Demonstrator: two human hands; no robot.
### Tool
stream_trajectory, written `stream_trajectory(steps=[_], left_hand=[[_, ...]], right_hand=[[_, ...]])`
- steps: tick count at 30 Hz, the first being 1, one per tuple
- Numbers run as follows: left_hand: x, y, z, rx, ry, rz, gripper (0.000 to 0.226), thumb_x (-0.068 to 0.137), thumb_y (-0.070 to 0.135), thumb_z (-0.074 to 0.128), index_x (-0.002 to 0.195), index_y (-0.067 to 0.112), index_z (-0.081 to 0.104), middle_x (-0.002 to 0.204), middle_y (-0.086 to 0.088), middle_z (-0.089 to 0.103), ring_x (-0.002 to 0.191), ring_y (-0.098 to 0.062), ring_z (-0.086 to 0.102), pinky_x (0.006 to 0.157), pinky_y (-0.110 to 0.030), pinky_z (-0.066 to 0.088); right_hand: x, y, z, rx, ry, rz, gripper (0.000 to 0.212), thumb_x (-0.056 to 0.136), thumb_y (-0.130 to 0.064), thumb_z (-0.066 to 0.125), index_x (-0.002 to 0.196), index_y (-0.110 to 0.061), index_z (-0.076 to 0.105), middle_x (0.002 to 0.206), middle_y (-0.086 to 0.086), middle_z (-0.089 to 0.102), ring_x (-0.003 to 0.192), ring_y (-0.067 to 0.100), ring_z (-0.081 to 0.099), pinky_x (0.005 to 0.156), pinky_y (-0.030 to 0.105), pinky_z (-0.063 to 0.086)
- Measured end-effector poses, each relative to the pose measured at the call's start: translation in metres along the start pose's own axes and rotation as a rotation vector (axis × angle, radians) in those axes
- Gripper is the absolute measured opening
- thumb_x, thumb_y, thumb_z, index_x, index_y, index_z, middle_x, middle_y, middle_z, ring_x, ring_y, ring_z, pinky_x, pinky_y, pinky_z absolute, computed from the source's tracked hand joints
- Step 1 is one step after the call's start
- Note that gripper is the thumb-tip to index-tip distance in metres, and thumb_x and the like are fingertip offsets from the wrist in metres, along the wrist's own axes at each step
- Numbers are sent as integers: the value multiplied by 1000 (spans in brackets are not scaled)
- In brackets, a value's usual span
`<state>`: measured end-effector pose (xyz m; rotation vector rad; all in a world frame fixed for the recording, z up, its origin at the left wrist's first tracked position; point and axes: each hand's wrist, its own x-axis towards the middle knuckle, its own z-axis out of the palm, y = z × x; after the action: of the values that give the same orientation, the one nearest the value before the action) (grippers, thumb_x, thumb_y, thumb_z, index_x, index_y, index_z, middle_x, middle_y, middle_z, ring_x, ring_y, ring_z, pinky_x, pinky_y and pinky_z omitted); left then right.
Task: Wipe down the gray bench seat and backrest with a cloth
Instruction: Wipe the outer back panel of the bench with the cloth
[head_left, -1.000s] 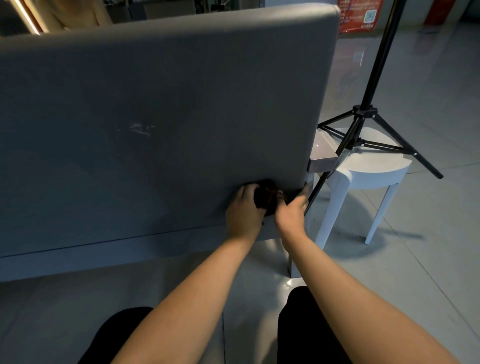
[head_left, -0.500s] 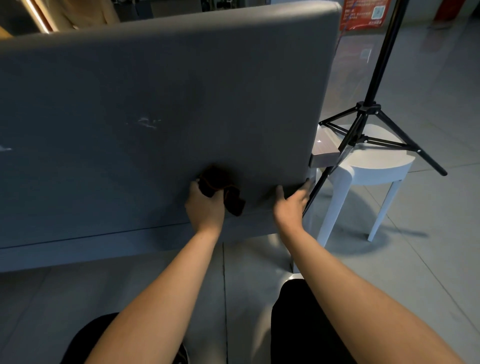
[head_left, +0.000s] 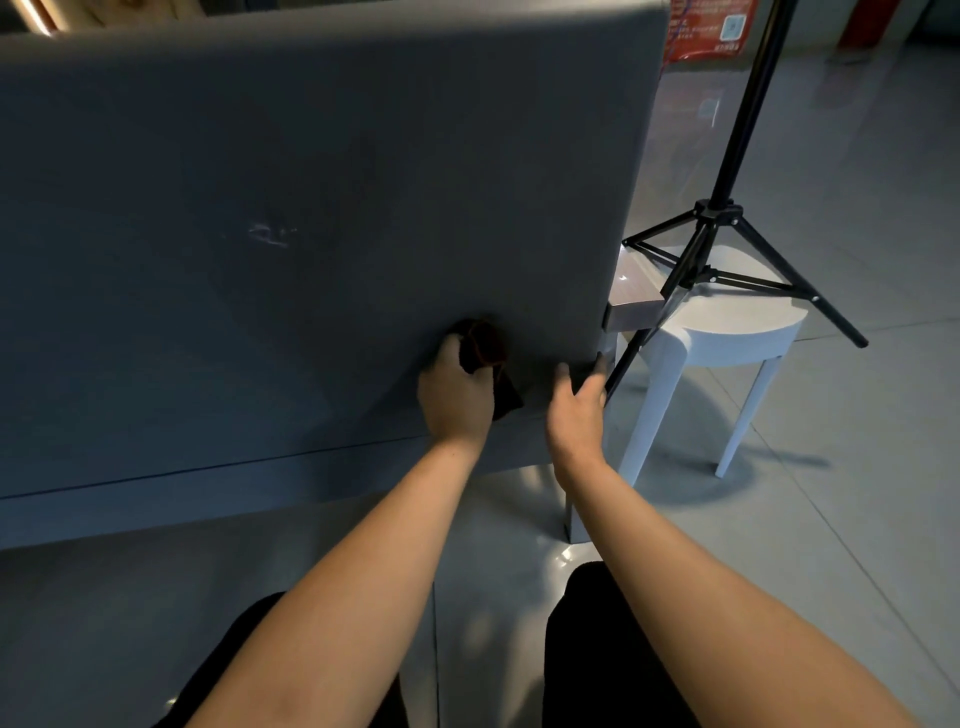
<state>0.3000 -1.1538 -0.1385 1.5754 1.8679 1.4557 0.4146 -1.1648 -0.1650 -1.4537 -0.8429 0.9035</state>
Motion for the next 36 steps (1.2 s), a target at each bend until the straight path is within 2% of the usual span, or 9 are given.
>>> stream_trajectory(steps=[6,9,13,16,18,24,29,33,36], left_hand=[[-16,24,20,134,-282,50,17,91,19,60,107,22,65,105,0,72,101,-25,65,83,-38,52],[-15,15,3,145,-396,94,13,91,20,61,105,21,61,102,0,71,95,-24,66,78,-38,54],[-10,-10,-34,58,-201,-17,24,90,21,68,103,17,48,100,-3,66,90,-28,64,71,-39,52],[-7,-26,-56,-66,-35,-130,35,92,19,69,120,17,49,114,8,59,100,-13,56,80,-30,45],[-6,-31,-56,-80,1,-153,40,93,20,69,129,16,51,123,6,61,110,-16,58,87,-30,46],[-3,-26,-28,-63,47,-128,29,91,16,69,120,12,65,124,-5,68,117,-27,58,95,-25,37],[6,-27,-10,-13,56,-90,25,88,18,72,112,10,69,115,-7,72,110,-29,61,83,-14,25],[2,-14,8,-1,-1,-18,26,84,14,75,109,7,70,110,-12,73,107,-32,64,89,-30,42],[-5,-1,29,26,-108,59,25,82,15,73,107,10,70,107,-9,74,104,-31,67,86,-33,47]], right_hand=[[0,-2,-1,-19,15,-30,59,106,-30,45,159,-21,23,154,10,43,140,28,43,117,41,34],[-6,-1,-1,-32,10,-16,62,106,-31,46,161,-23,18,158,8,38,143,25,38,116,33,31],[-10,-4,6,-104,48,-25,68,106,-35,47,162,-20,12,159,13,32,146,33,32,120,44,28],[-13,-4,11,-203,82,-36,74,105,-37,49,162,-16,8,159,18,31,146,37,29,120,51,26],[-15,-6,14,-232,103,-47,76,105,-37,49,162,-13,6,159,20,30,146,39,27,120,50,24],[-12,3,13,-242,134,-92,73,104,-36,50,162,-15,10,157,16,33,145,36,27,120,49,24],[-9,10,11,-252,163,-132,68,103,-36,52,159,-11,21,150,16,39,139,35,31,117,46,27],[-7,13,8,-228,154,-136,63,104,-36,51,157,-14,25,146,14,42,137,32,32,114,42,29],[-5,9,3,-174,149,-109,53,105,-32,50,152,-14,34,144,13,44,136,30,35,106,31,29]])
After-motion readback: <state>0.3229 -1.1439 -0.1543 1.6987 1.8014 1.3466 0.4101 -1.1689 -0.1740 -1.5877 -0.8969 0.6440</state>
